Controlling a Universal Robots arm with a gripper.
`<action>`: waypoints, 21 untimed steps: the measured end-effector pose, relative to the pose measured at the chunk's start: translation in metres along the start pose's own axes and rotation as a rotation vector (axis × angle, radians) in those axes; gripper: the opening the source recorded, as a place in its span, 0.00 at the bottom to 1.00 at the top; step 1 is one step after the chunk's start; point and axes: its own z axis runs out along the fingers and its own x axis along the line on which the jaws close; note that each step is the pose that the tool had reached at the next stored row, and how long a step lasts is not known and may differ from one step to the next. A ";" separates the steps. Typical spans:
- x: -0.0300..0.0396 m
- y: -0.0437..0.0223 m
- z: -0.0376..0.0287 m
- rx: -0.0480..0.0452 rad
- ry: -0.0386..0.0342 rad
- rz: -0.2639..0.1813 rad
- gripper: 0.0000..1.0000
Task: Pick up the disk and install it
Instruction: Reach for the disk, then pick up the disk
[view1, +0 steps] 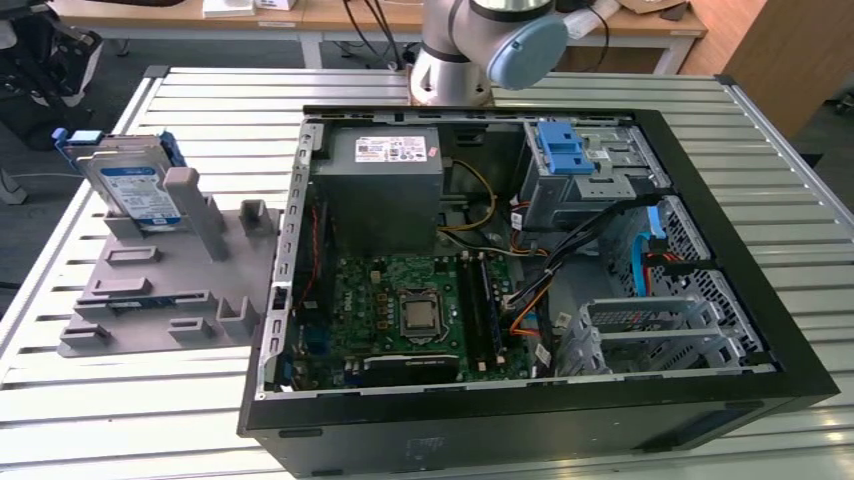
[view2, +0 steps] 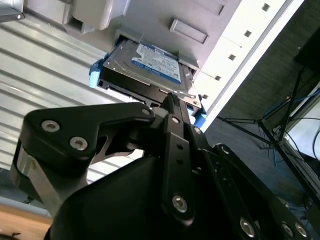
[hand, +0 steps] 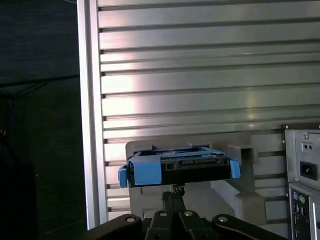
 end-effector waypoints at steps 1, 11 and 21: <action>0.0024 0.0008 0.0007 0.0001 0.0010 0.000 0.11; 0.0055 0.0009 0.0015 0.0001 0.0015 0.000 0.11; 0.0058 0.0009 0.0015 -0.0002 0.0028 -0.029 0.11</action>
